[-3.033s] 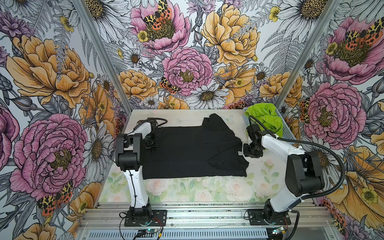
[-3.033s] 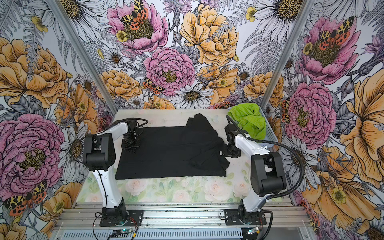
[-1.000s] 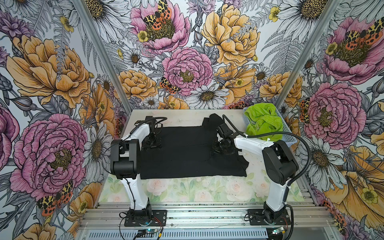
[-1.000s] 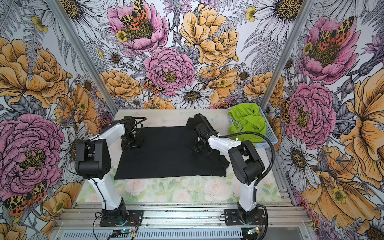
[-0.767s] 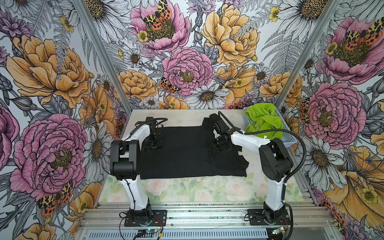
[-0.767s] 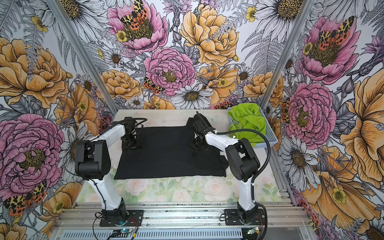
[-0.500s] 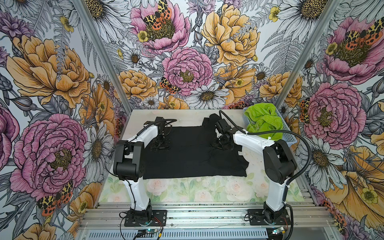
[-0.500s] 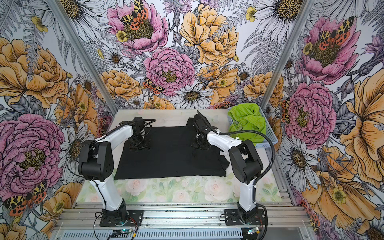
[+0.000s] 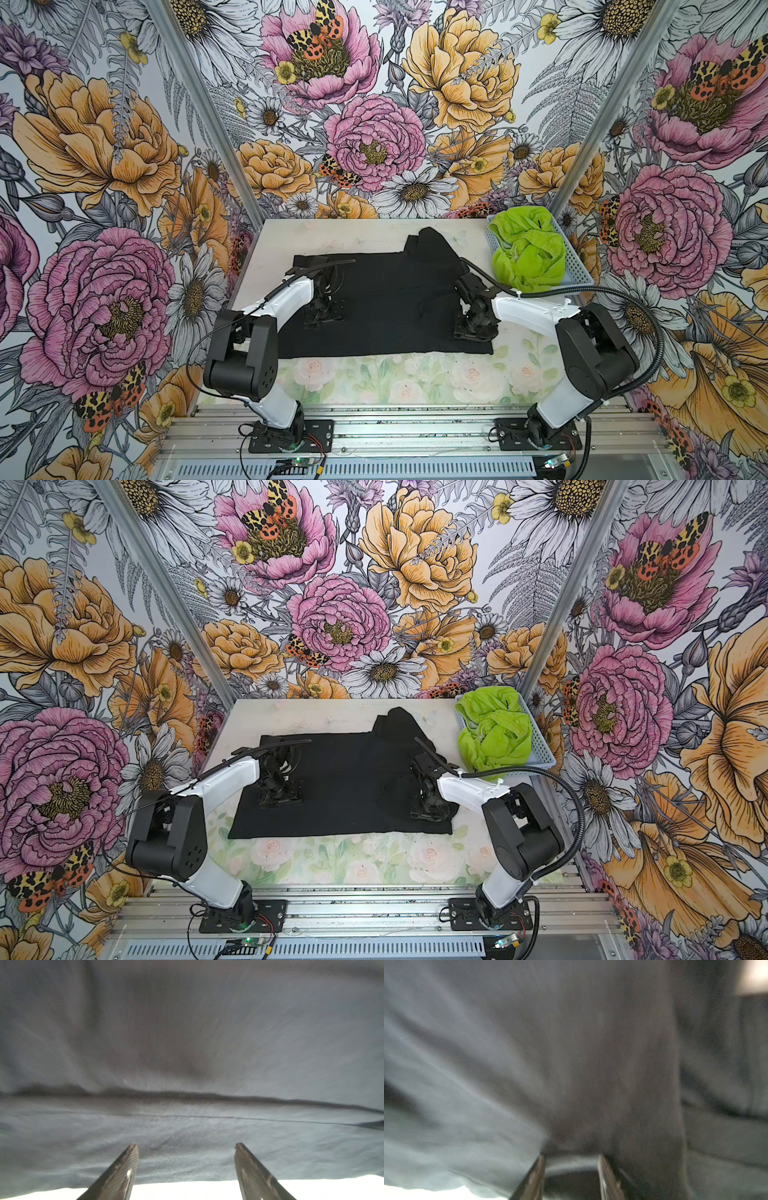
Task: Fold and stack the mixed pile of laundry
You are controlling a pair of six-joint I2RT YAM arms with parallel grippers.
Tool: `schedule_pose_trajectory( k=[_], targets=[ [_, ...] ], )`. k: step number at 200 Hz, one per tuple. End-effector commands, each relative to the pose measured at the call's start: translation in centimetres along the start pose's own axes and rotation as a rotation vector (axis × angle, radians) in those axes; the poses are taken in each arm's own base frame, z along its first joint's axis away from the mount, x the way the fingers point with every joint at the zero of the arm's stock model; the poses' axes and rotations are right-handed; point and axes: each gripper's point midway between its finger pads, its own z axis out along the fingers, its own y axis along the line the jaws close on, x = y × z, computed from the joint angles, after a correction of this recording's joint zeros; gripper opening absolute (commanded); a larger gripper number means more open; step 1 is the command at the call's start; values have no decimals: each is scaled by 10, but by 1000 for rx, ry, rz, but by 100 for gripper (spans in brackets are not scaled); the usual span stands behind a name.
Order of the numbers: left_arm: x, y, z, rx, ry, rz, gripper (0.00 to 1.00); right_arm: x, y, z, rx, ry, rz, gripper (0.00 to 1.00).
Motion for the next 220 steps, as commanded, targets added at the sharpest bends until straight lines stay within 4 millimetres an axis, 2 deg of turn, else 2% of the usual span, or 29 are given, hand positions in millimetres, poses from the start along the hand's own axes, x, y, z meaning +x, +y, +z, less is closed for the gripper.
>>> schedule_pose_trajectory(
  k=[1,11,26,55,67,77,80,109,148,169,197,220],
  targets=[
    [-14,-31,-11,121,-81,3,75,44,-57,15,197,132,26,44],
    [-21,-58,-22,187,-123,64,75,53,-69,13,240,151,31,44],
    [-33,-109,-39,293,-182,193,76,58,-78,10,264,158,41,43],
    [-39,-216,-63,490,-253,455,77,42,-75,3,256,112,33,43],
    [-38,-248,-69,559,-267,526,75,34,-70,-1,241,92,32,44],
    [-35,-266,-72,612,-268,571,71,28,-66,-3,229,80,34,44],
    [-35,-270,-61,615,-247,577,70,27,-65,-3,228,78,32,43],
    [-21,-292,-43,699,-182,671,54,20,-60,-3,214,66,36,44],
    [9,-307,-27,747,-112,787,47,20,-60,-2,212,68,36,43],
    [13,-304,-14,712,-91,794,43,19,-59,-1,206,65,38,43],
    [14,-306,-5,670,-103,814,41,18,-58,-2,201,59,40,43],
    [9,-304,5,615,-111,807,34,17,-57,-3,198,56,39,44]
  ],
)
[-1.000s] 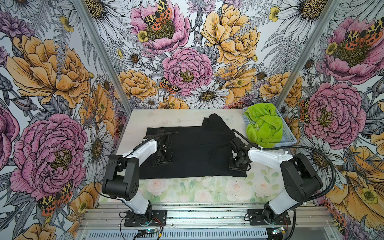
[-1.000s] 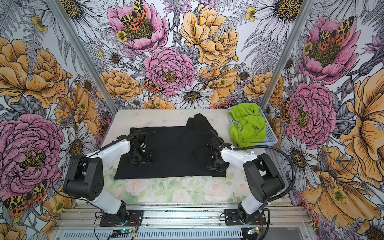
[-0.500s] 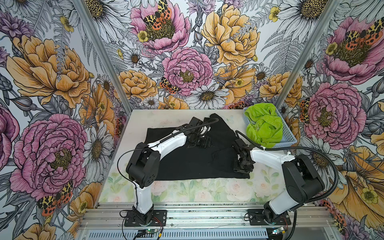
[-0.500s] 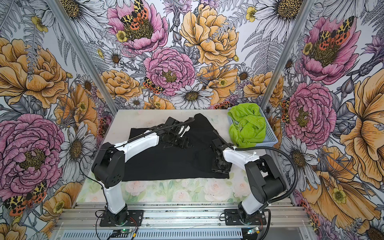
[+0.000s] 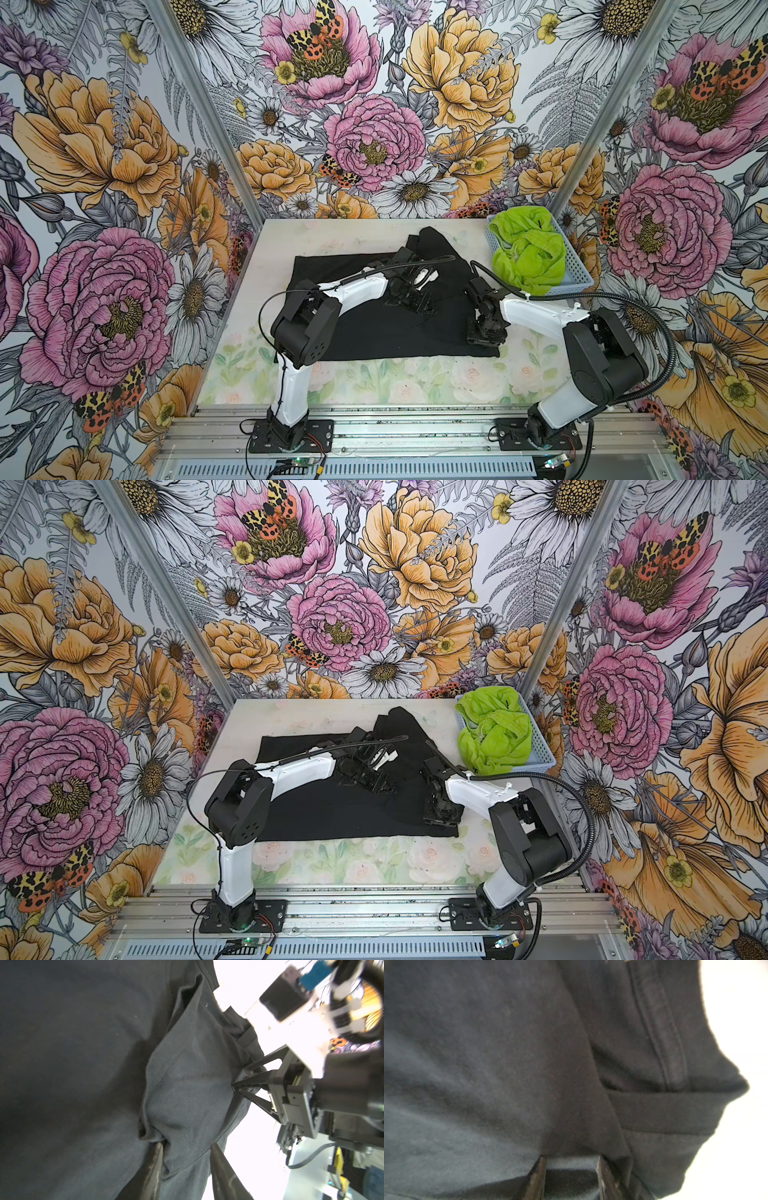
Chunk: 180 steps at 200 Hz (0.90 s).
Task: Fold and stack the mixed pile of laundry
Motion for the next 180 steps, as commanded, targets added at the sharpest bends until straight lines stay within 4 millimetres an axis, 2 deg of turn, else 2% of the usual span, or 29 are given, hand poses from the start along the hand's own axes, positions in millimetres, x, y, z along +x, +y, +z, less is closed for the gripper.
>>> schedule_pose_trajectory(
  k=[1,57,112,147,173,180],
  targets=[
    [-7,10,7,-52,-9,35,34,3,-12,2,57,20,4,44],
    [-10,30,7,-161,-23,25,32,1,-10,-1,43,8,8,44],
    [-11,28,17,-127,-19,7,32,1,-9,-1,34,4,9,44],
    [-11,26,18,-108,-18,13,17,2,-10,-1,37,5,10,43],
    [-15,25,16,-107,-27,18,0,2,-10,-1,37,5,9,43],
    [-17,26,14,-112,-33,20,0,3,-11,0,40,6,9,44]
  ],
)
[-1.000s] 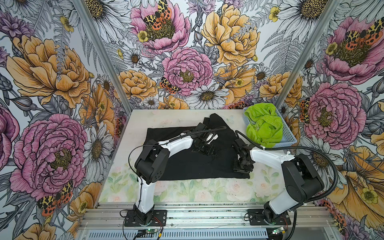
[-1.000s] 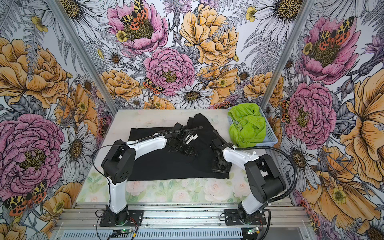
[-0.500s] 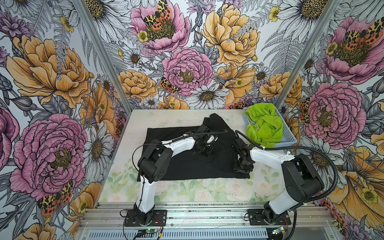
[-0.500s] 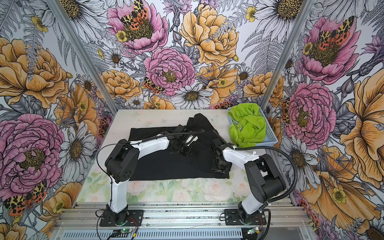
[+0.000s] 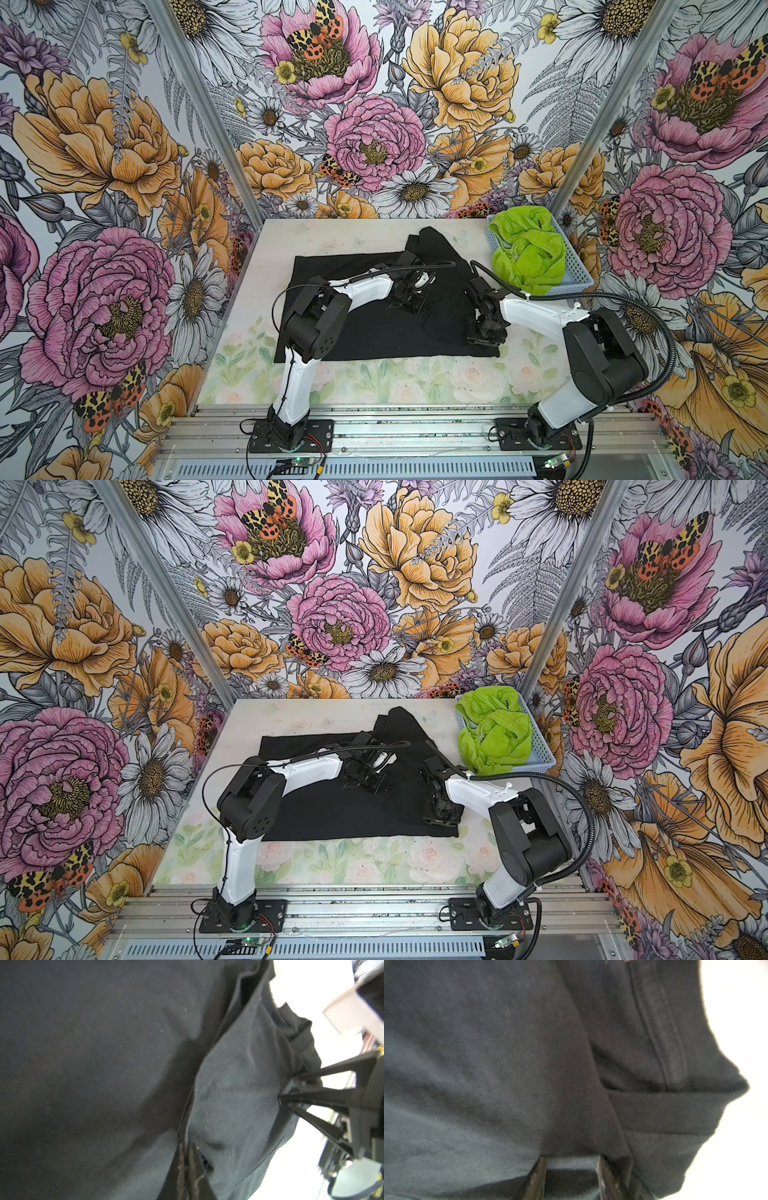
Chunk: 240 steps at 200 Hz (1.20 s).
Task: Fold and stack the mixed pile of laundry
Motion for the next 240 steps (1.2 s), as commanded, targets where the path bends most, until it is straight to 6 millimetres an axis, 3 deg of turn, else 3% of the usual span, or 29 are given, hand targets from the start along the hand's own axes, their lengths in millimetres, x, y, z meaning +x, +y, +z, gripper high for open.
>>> schedule_pose_trajectory(
  k=[1,50,122,152,161,186,209,213,240],
  targets=[
    [-20,-8,-8,21,-59,41,0,3,-11,0,40,6,9,44],
    [-29,4,-27,-9,-82,50,0,6,-13,2,44,10,9,44],
    [-27,28,-27,-96,-47,34,0,5,-14,1,45,3,11,44],
    [-20,42,-28,-155,-23,12,25,1,-9,-8,21,-23,13,46],
    [-20,45,-35,-170,-36,-4,35,-2,-5,-16,2,-39,16,47],
    [-18,54,-69,-212,-92,-55,47,-14,7,-42,-42,-90,14,49],
    [-7,72,-105,-263,-143,-133,56,-25,23,-62,-69,-129,-10,51],
    [-8,71,-121,-272,-179,-140,57,-27,26,-64,-75,-136,-14,52],
    [37,104,-158,-347,-209,-308,58,-28,51,-71,-102,-148,-56,53]
  ],
)
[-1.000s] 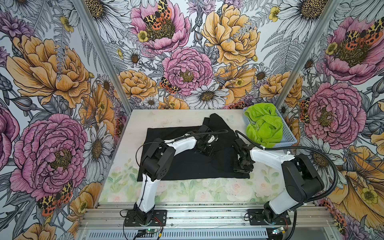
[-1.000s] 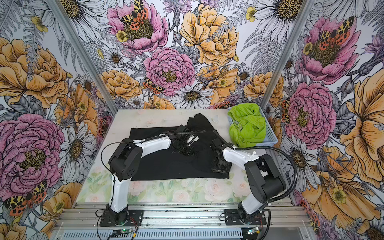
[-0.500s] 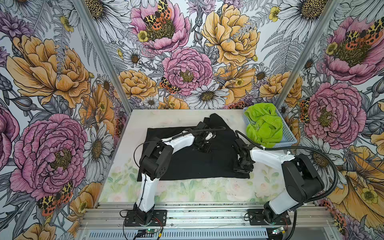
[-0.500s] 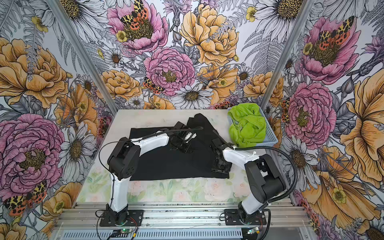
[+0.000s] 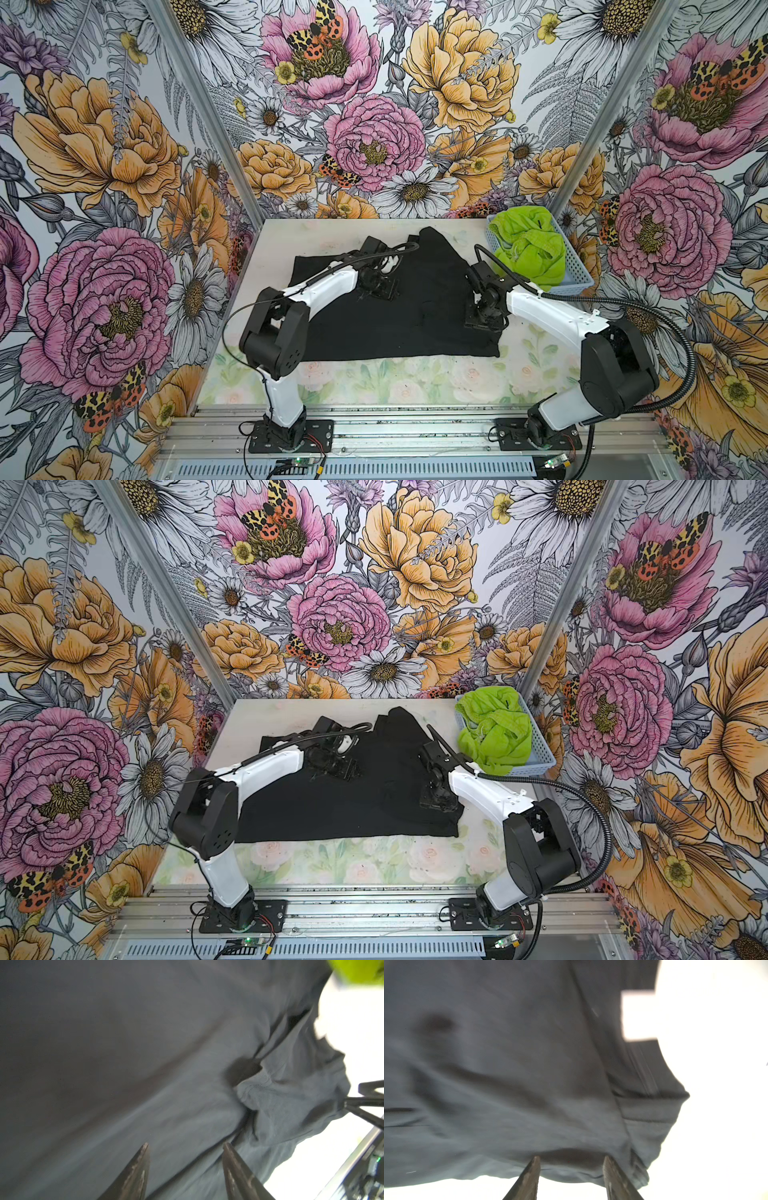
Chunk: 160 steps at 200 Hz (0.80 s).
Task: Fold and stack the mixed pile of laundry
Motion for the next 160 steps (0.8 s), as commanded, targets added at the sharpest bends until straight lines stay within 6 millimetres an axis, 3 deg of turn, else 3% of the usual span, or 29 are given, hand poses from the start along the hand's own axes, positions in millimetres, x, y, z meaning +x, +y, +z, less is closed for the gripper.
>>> schedule_pose_trajectory(
  k=[1,28,74,105,131,160],
  targets=[
    [20,42,-32,-105,-35,-149,58,-1,19,-8,-18,-17,-27,53],
    [82,82,-43,-196,22,-333,58,14,19,19,2,21,-40,53],
    [160,121,-36,-304,131,-510,59,40,-18,57,130,89,-64,53],
    [180,118,-23,-292,263,-595,58,67,-40,67,205,194,-68,52],
    [200,100,-16,-275,350,-625,56,88,-57,63,255,266,-50,52],
    [217,75,-18,-275,406,-651,55,95,-70,50,301,306,-32,52]
  ],
)
